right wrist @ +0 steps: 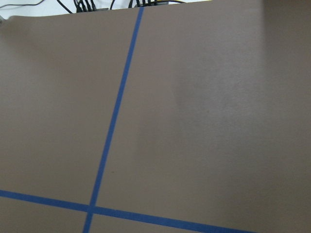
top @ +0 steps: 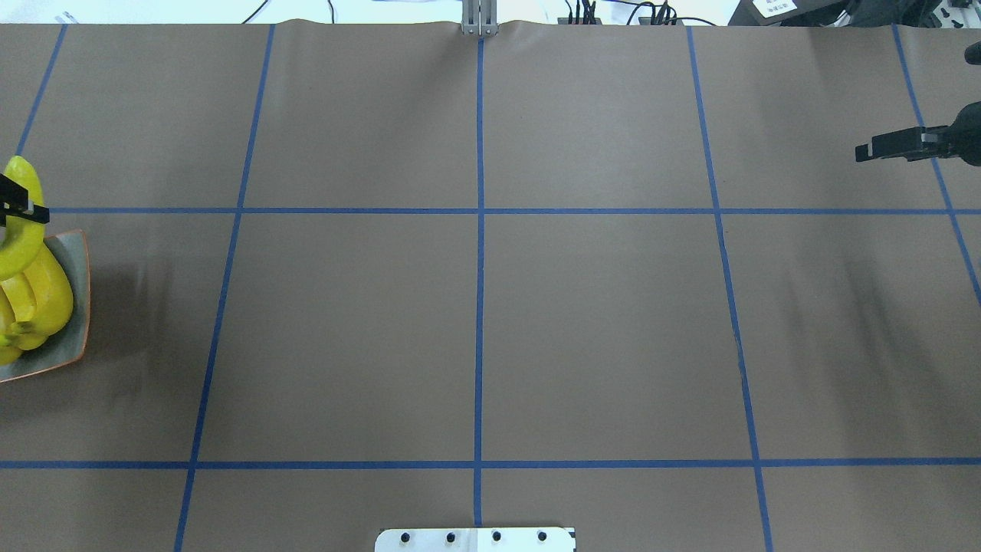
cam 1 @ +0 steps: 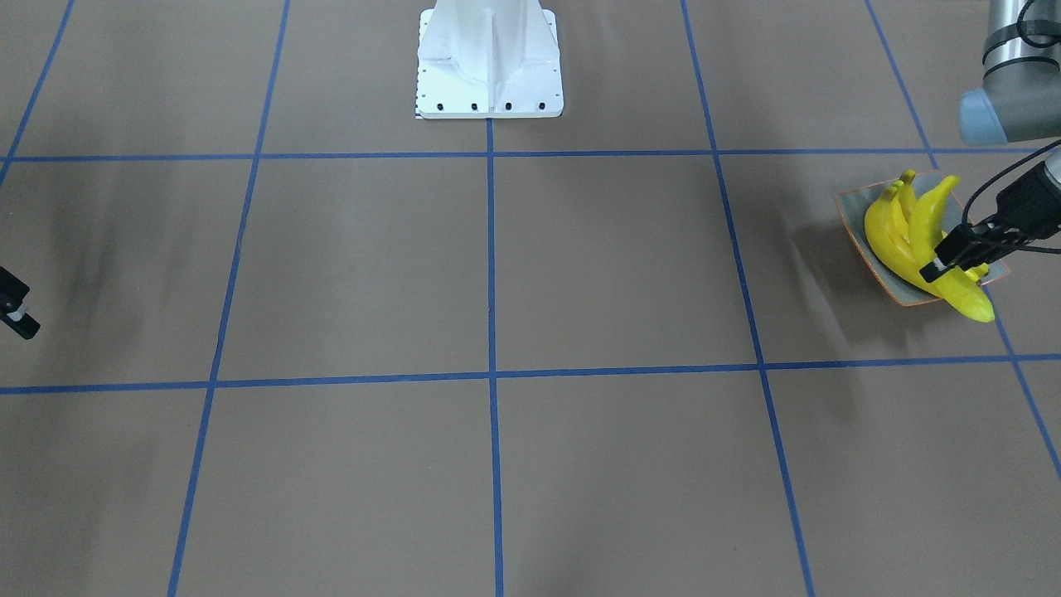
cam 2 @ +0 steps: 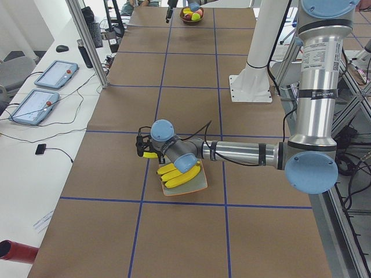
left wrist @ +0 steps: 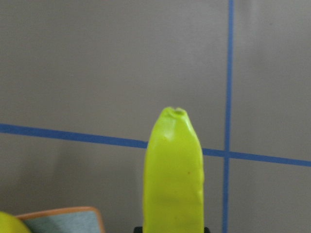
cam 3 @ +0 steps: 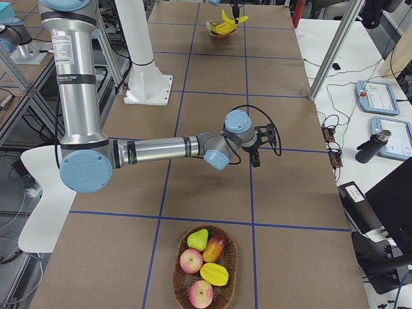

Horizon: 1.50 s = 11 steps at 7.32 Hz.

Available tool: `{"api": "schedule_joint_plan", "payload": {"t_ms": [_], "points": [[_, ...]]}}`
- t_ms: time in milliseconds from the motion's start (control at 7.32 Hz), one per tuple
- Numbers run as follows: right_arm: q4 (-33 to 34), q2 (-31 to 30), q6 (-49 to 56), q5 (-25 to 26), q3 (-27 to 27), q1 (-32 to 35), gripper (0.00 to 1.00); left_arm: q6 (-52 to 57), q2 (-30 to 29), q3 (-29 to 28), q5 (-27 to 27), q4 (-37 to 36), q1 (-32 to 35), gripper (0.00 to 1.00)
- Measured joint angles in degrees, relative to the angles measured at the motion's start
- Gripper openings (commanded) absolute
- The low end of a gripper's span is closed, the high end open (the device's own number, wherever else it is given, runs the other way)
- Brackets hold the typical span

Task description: Transfer all bananas from basket to plate

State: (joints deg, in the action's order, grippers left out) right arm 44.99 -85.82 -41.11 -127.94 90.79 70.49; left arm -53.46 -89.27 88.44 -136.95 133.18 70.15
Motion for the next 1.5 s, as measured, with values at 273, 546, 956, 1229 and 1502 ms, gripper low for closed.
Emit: {"api": "schedule_joint_plan", "payload": {"t_ms": [273,546,956,1229,1502], "points": [[4.82,0.39,4.13,-0.71,-0.03,1.30,1.00,7.93,1.53,0.56,3.24,-7.68,1.66,0.00],[5.96,0.30,4.65,-0.81,-0.07,1.49,1.00,9.71,5.41,1.63,5.21,-10.33,2.51,0.00],[6.83,0.12,4.60,-0.82,-0.04,1.53,1.00,0.53,10.51,3.63,6.22,-11.26,2.59,0.00],[6.86,0.00,4.28,-1.10,0.08,1.55,1.00,-7.40,11.60,6.58,6.53,-13.59,2.40,0.00],[6.95,-0.03,4.01,-2.02,0.09,1.57,1.00,-9.79,12.72,8.32,7.42,-14.58,1.99,0.00]]}}
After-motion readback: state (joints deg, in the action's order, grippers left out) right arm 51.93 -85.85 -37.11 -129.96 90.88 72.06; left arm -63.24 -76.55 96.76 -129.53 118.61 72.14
